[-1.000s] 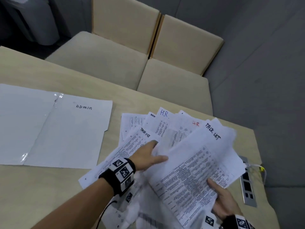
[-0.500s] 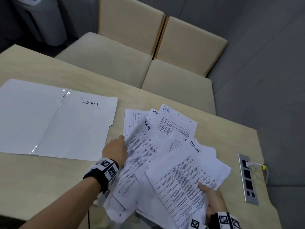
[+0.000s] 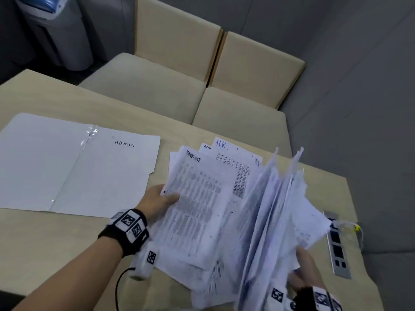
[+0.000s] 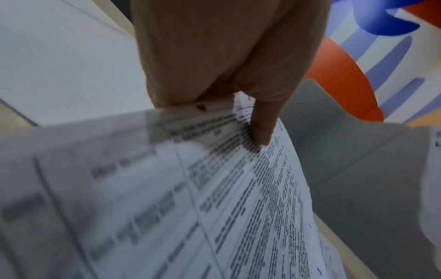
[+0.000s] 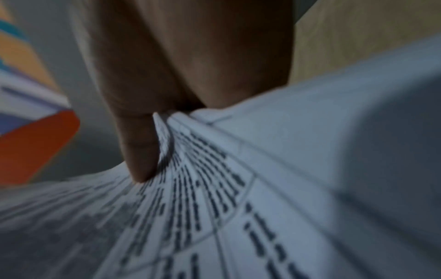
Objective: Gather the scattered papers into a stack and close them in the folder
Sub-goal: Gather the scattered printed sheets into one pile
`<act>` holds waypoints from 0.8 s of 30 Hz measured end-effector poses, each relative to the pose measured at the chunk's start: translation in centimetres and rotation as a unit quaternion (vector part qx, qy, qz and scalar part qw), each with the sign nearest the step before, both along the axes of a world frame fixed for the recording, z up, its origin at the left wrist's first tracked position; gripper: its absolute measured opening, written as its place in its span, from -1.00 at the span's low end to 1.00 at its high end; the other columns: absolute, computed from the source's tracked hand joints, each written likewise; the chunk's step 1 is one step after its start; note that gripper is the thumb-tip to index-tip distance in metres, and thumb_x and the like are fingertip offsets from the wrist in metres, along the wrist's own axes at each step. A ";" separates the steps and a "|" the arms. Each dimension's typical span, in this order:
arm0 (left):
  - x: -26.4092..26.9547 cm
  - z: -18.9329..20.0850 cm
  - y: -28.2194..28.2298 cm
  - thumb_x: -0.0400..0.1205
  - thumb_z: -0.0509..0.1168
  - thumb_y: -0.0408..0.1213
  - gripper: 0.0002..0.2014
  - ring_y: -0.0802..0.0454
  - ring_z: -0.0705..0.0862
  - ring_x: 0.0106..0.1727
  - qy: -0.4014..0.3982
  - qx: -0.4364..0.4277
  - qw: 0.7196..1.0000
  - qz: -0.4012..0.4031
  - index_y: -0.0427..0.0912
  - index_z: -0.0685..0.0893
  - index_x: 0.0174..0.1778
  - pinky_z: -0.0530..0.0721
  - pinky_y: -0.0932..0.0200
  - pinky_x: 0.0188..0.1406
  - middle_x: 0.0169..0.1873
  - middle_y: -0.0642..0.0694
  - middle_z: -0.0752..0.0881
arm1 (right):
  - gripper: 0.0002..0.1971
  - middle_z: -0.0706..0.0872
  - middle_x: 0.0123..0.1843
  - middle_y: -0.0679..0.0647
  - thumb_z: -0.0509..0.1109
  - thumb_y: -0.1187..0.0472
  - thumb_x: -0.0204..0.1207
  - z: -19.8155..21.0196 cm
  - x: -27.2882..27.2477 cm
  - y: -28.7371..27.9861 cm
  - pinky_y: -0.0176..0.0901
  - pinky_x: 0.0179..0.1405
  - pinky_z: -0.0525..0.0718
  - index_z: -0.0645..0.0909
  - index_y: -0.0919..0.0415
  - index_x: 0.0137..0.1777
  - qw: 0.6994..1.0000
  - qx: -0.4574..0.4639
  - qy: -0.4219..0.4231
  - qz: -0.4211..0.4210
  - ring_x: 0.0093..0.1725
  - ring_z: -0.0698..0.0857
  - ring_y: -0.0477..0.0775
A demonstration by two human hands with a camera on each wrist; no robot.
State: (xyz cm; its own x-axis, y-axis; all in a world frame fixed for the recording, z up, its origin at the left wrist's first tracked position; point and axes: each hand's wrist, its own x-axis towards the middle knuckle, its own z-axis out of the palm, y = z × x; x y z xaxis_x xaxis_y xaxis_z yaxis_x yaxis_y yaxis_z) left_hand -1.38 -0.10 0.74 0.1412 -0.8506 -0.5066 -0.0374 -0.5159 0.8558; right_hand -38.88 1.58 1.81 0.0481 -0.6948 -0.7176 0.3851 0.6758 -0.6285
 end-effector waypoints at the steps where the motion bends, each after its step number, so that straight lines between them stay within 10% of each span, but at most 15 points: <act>1: -0.7 0.1 0.1 0.63 0.37 -0.04 -0.71 0.07 0.83 -0.19 0.011 0.019 1.000 0.003 -0.20 0.75 0.07 0.82 0.01 -0.16 -0.07 -0.07 0.89 | -0.30 0.93 -0.22 0.28 0.76 0.19 -0.04 -0.4 1.5 -0.4 0.05 -0.25 0.88 0.81 0.50 0.16 1.000 0.001 0.024 0.008 -0.26 0.93 0.19; 5: -3.8 -0.8 0.3 0.49 0.23 0.41 -0.02 -0.18 0.41 0.61 0.007 0.092 0.995 -0.045 -0.23 0.26 0.67 0.38 -0.13 0.53 0.65 -0.19 0.34 | -0.37 0.88 0.20 0.34 0.64 0.27 0.39 -3.7 5.7 -1.1 0.47 0.18 0.78 0.60 0.33 0.48 0.993 0.011 0.113 0.009 0.17 0.86 0.42; 9: -6.1 -1.7 0.8 0.48 0.45 0.18 -0.11 -0.16 0.48 0.56 -0.030 0.063 0.994 -0.080 -0.16 0.30 0.64 0.38 -0.17 0.59 0.61 -0.16 0.44 | -0.63 0.87 0.20 0.32 0.50 0.39 0.58 -3.9 6.9 -1.8 0.41 0.19 0.78 0.66 0.23 0.37 0.988 -0.011 0.134 0.071 0.15 0.85 0.38; 12: -5.9 -2.4 0.4 0.52 0.47 -0.25 -0.44 -0.06 0.72 0.29 -0.018 0.006 0.995 -0.097 -0.14 0.56 0.47 0.60 -0.17 0.42 0.33 -0.11 0.73 | -0.35 0.84 0.23 0.37 0.72 0.35 0.30 -4.1 5.7 -2.4 0.40 0.12 0.80 0.60 0.30 0.40 0.987 -0.044 0.150 0.033 0.15 0.84 0.46; 14: -5.6 -1.8 -0.1 0.47 0.54 -0.19 -0.42 -0.03 0.77 0.23 0.070 -0.013 0.993 -0.096 -0.08 0.59 0.43 0.66 -0.16 0.35 0.27 -0.06 0.77 | -0.18 0.82 0.28 0.44 0.82 0.24 0.13 -3.4 5.0 -2.4 0.56 0.29 0.68 0.63 0.39 0.43 0.992 -0.020 0.119 0.032 0.24 0.81 0.52; 17: -5.4 -0.4 -1.7 0.47 0.55 -0.07 -0.41 0.02 0.77 0.23 0.110 -0.049 0.987 -0.111 -0.06 0.59 0.42 0.72 -0.02 0.25 0.27 -0.04 0.76 | -0.41 0.81 0.27 0.48 0.68 0.20 0.37 -2.1 3.2 -3.5 0.52 0.49 0.55 0.68 0.49 0.35 0.990 0.014 0.119 0.071 0.30 0.79 0.49; 24: -4.8 -2.7 -7.0 0.51 0.34 0.27 -0.12 -0.25 0.49 0.47 -0.202 0.050 0.977 -0.048 -0.34 0.34 0.55 0.50 -0.17 0.46 0.48 -0.30 0.44 | -0.31 0.83 0.25 0.35 0.74 0.11 0.29 -0.6 3.1 -11.7 0.30 0.26 0.75 0.66 0.42 0.38 0.962 -0.034 0.263 0.070 0.18 0.82 0.35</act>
State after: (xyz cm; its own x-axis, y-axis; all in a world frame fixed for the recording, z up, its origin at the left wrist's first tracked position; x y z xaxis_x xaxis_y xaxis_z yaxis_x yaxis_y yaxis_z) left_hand -6.18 -7.12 -1.93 0.2689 -0.8183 -0.5080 -0.4135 -0.5744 0.7065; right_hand -35.75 -10.14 1.26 -0.2128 -0.7539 -0.6216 -0.0887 0.6485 -0.7561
